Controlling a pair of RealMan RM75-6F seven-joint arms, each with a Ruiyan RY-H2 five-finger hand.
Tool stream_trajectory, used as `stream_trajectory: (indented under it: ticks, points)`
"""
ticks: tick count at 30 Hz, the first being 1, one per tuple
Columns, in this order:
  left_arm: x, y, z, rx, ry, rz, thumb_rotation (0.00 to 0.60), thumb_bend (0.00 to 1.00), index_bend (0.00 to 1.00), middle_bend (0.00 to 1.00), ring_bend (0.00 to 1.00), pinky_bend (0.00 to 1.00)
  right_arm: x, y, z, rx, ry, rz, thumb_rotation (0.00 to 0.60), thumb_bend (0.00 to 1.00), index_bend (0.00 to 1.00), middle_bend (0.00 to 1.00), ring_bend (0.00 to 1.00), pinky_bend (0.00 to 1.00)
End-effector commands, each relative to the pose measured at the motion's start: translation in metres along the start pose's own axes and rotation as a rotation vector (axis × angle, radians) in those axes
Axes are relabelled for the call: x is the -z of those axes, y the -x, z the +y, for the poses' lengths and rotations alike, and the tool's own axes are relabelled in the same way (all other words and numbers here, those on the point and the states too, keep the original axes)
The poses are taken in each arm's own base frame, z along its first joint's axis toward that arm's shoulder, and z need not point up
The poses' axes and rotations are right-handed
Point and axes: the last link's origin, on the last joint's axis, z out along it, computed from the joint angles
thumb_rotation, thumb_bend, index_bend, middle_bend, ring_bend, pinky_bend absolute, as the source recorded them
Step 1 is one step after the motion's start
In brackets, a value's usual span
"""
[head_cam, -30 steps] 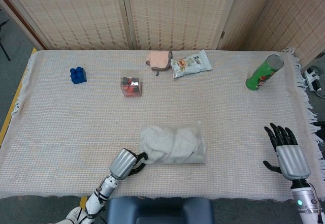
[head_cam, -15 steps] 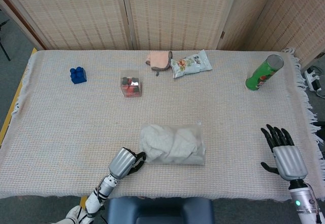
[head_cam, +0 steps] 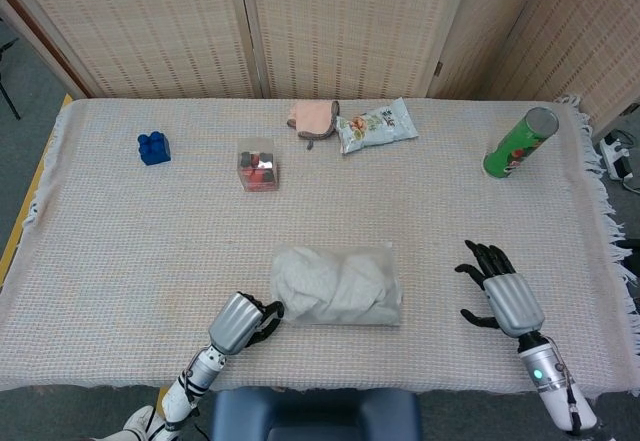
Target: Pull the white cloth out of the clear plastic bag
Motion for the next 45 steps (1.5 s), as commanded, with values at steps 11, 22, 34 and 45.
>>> stream_trajectory:
  ticks: [11, 22, 34, 45]
  points:
    - [0.003, -0.007, -0.005, 0.001, -0.019, 0.013, 0.600, 0.52, 0.70, 1.00, 1.00, 1.00, -0.035, 0.044, -0.013, -0.350, -0.019, -0.119, 0.600, 0.25, 0.42, 0.00, 0.00, 0.00]
    - [-0.001, -0.009, -0.001, 0.030, -0.035, 0.028, 0.600, 0.52, 0.70, 1.00, 1.00, 1.00, -0.047, 0.071, -0.017, -0.595, -0.035, -0.140, 0.600, 0.25, 0.43, 0.00, 0.00, 0.00]
    - [-0.005, -0.013, 0.001, 0.044, -0.041, 0.043, 0.600, 0.52, 0.70, 1.00, 1.00, 1.00, -0.063, 0.092, -0.039, -0.737, -0.084, -0.154, 0.600, 0.25, 0.43, 0.00, 0.00, 0.00]
    - [-0.007, -0.019, 0.001, 0.049, -0.039, 0.057, 0.600, 0.52, 0.70, 1.00, 1.00, 1.00, -0.069, 0.094, -0.050, -0.719, -0.112, -0.156, 0.600, 0.35, 0.62, 0.00, 0.00, 0.00]
